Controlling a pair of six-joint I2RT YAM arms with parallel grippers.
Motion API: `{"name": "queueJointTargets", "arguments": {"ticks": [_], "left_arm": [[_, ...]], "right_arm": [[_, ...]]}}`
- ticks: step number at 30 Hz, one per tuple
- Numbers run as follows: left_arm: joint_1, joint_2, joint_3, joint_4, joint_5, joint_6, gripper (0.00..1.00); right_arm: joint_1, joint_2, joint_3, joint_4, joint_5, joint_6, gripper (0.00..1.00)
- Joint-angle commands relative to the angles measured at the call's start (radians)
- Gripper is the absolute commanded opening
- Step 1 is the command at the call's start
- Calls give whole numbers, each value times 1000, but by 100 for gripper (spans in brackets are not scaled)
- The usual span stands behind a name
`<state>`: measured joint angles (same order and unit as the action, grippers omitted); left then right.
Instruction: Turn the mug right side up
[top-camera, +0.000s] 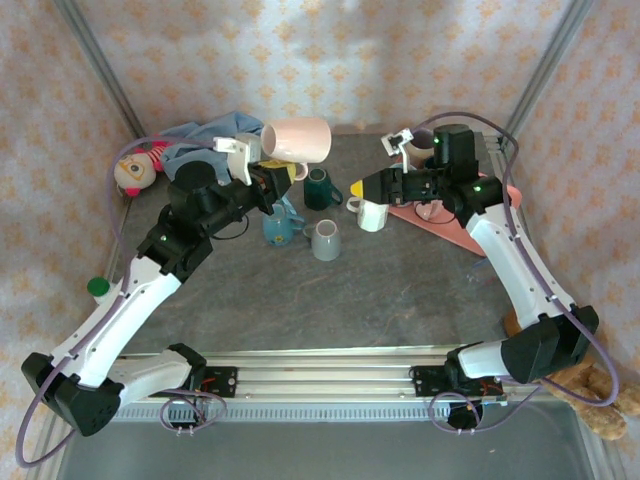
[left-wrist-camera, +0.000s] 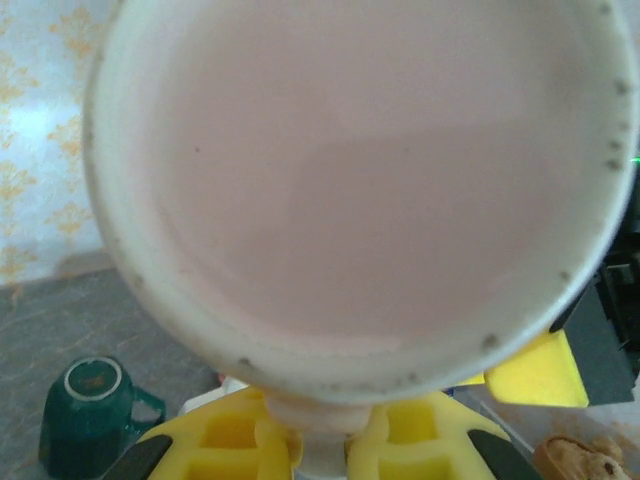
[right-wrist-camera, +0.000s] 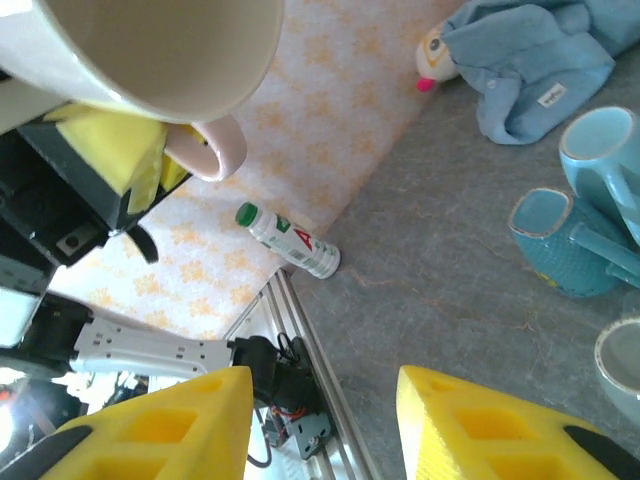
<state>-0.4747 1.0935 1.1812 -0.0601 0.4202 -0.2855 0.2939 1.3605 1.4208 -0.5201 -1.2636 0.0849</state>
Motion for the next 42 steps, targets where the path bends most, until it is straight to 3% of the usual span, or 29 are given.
{"name": "queueJointTargets", "arguments": {"ticks": [1,15,22,25,34,42], "left_arm": [[12,10,50,155,46,19,0],[36,68,131,239,131,-57,0],[38,92,126,318,151,-121,0],[38,98,133,317,153,-130,0],[38,98,124,333,144,-145,0],[39,110,131,341,144,-155,0]], "right_arm": [[23,18,62,52,-88,-101,42],[58,162,247,-11,-240,-252,46],[58,210,281,22,-248,-234,46],[57,210,274,122,-221,-136,46],[58,194,108,743,-156,312,45],[83,172,91,754,-192,278,45]]}}
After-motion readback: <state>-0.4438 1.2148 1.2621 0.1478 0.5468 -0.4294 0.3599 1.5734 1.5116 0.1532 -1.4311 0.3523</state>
